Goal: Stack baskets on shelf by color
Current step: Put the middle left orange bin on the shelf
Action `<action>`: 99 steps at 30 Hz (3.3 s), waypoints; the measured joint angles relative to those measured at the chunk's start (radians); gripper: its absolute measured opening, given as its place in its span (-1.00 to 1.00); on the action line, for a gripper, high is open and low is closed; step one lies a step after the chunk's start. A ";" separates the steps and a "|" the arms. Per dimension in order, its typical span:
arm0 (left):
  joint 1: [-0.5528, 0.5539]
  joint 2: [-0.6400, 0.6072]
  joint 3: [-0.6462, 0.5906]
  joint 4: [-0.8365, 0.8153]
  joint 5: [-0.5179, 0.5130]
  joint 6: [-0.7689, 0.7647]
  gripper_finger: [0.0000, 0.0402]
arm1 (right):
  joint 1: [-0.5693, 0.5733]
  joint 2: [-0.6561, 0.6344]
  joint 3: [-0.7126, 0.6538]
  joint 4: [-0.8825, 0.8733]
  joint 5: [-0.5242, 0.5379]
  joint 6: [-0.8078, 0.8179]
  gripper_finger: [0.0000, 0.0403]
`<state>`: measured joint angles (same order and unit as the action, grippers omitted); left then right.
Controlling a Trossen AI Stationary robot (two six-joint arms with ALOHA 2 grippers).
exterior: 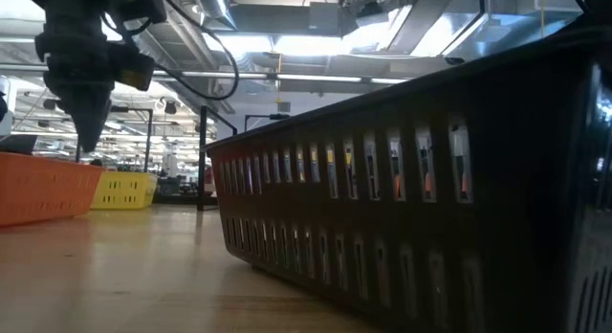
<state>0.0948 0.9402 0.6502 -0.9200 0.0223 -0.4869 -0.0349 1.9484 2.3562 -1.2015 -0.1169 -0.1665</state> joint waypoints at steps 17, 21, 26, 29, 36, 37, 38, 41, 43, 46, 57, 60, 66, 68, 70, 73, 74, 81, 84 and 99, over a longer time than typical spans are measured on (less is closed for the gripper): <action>0.000 0.188 0.000 -0.031 -0.021 0.100 -0.70 | 0.000 0.000 0.000 0.000 0.000 0.000 -0.61; 0.000 0.211 0.000 -0.019 -0.020 0.114 -0.70 | 0.000 0.000 0.000 0.000 0.000 0.000 -0.61; 0.000 0.208 0.000 -0.004 -0.021 0.129 -0.70 | 0.000 0.000 0.000 0.001 0.000 0.000 -0.61; 0.000 0.208 -0.001 -0.002 -0.021 0.140 -0.70 | 0.000 0.000 0.000 0.002 0.000 0.000 -0.61; 0.000 0.259 -0.026 0.073 -0.021 0.148 -0.70 | 0.000 0.000 0.000 0.005 0.000 0.001 -0.61; 0.000 0.261 -0.026 0.073 -0.021 0.144 -0.70 | 0.000 0.000 0.000 0.008 0.000 0.001 -0.61; 0.000 0.267 -0.026 0.079 -0.021 0.145 -0.70 | 0.000 0.000 0.000 0.010 0.000 0.001 -0.61; 0.001 0.281 -0.026 0.099 -0.035 0.200 -0.70 | 0.000 0.000 0.000 0.010 0.000 0.009 -0.61; 0.001 0.285 -0.026 0.099 -0.039 0.218 -0.70 | 0.000 0.000 0.000 0.010 0.000 0.014 -0.61; 0.001 0.285 -0.026 0.104 -0.039 0.212 -0.74 | 0.000 0.000 0.000 0.010 0.000 0.018 -0.61; 0.001 0.283 -0.018 0.120 -0.020 0.193 -0.99 | 0.000 0.000 0.000 0.010 0.000 0.034 -0.61; 0.001 0.283 0.014 0.119 0.001 0.193 -1.00 | 0.000 0.000 0.000 0.019 0.001 0.034 -0.61; 0.001 0.273 0.144 0.064 0.006 0.209 -1.00 | 0.000 0.000 0.000 0.019 0.001 0.029 -0.61; 0.001 0.274 0.205 0.041 0.006 0.232 -1.00 | 0.000 0.000 0.000 0.019 0.001 0.023 -0.61; 0.001 0.274 0.274 0.001 -0.008 0.262 -1.00 | 0.000 -0.003 -0.001 0.014 0.001 0.007 -0.61; 0.001 0.274 0.382 -0.060 -0.042 0.311 -1.00 | 0.000 -0.018 -0.001 0.010 0.002 0.003 -0.61; 0.001 0.274 0.416 -0.075 -0.058 0.329 -1.00 | 0.000 -0.027 -0.001 0.009 0.003 0.003 -0.61; 0.040 0.287 0.570 -0.079 -0.137 0.488 -1.00 | 0.000 -0.078 -0.001 -0.001 0.097 -0.020 -0.61; 0.082 0.320 0.632 -0.081 -0.139 0.542 -1.00 | 0.000 -0.096 0.000 -0.011 0.133 -0.033 -0.61; 0.306 0.617 1.003 -0.071 -0.071 0.911 -1.00 | -0.009 -0.142 0.000 -0.051 0.187 -0.052 -0.61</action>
<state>0.4011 1.5567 1.6530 -0.9911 -0.0484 0.4243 -0.0439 1.8067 2.3558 -1.2522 0.0702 -0.2188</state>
